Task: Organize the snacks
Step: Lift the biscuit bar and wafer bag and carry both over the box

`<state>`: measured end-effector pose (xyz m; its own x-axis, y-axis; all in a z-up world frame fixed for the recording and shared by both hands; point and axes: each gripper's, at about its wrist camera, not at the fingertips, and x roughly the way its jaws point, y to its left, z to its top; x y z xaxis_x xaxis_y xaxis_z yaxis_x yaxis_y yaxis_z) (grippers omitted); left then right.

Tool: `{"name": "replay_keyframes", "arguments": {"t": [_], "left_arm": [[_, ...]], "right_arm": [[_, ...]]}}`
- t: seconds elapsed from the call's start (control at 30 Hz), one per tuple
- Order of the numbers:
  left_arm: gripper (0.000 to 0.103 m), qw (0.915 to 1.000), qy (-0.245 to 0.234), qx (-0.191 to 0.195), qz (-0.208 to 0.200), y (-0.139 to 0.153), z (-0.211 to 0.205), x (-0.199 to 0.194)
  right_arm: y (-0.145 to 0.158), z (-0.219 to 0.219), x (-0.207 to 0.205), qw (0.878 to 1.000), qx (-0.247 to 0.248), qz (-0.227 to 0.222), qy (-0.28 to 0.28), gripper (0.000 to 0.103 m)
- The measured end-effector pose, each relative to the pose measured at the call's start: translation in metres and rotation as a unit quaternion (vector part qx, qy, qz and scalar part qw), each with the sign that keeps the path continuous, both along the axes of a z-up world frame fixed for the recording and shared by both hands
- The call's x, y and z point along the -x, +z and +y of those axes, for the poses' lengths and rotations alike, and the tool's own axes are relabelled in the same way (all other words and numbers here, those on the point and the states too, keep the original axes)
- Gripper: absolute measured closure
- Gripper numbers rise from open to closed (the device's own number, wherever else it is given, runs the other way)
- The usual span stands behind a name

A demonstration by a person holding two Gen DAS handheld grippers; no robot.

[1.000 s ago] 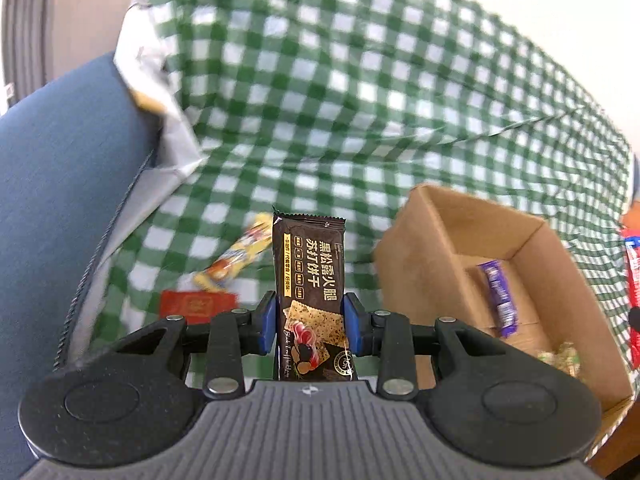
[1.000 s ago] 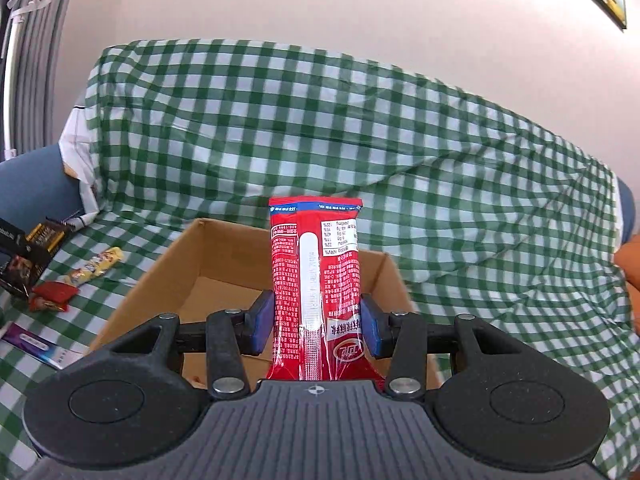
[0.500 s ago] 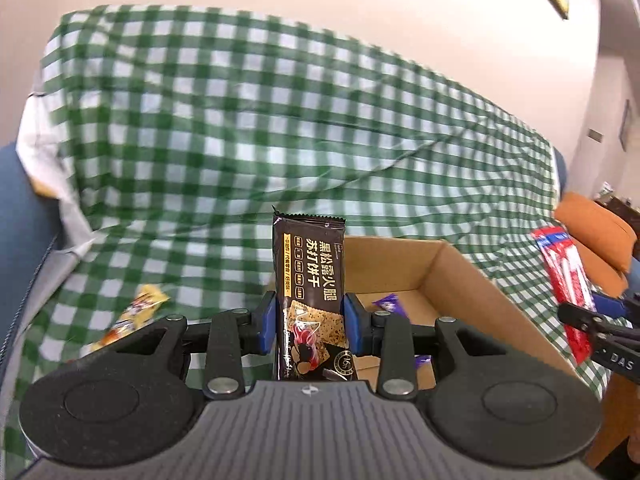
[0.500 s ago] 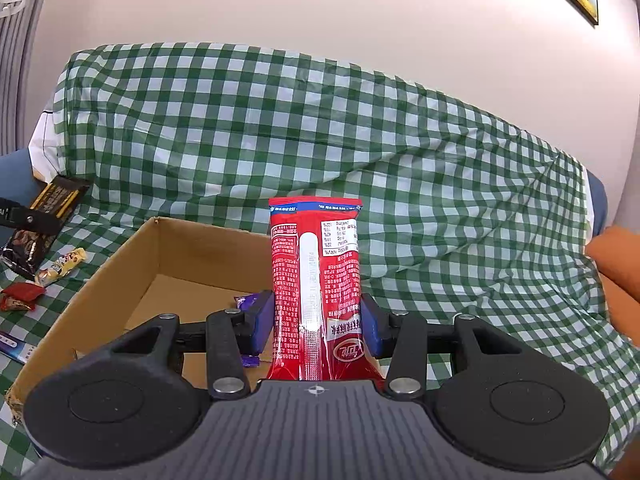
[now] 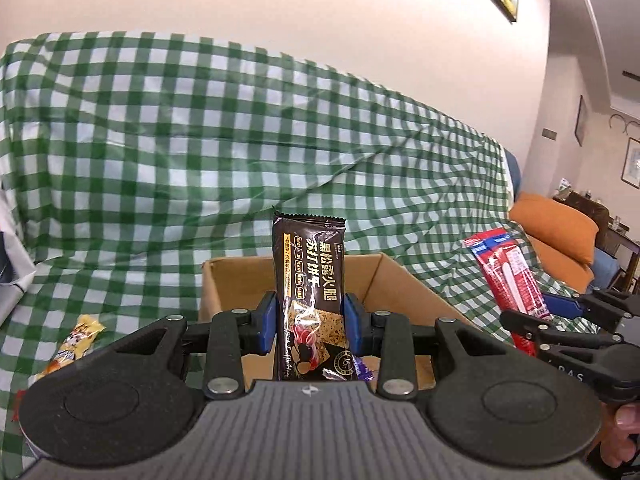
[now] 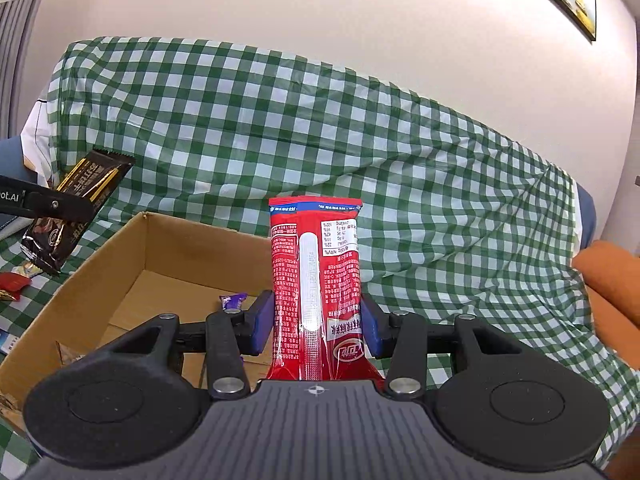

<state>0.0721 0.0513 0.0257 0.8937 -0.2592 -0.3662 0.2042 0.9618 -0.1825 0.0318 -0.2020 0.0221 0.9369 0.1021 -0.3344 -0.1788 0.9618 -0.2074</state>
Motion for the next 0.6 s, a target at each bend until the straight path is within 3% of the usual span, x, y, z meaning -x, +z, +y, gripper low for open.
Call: {"name": "replay_keyframes", "arguments": {"t": [0.6], "left_arm": [[0.065, 0.9996, -0.023, -0.004, -0.015, 0.0004, -0.0070, 0.0038]], "right_arm": [[-0.0018, 0.0088, -0.0004, 1.000, 0.020, -0.009, 0.006, 0.056]]}}
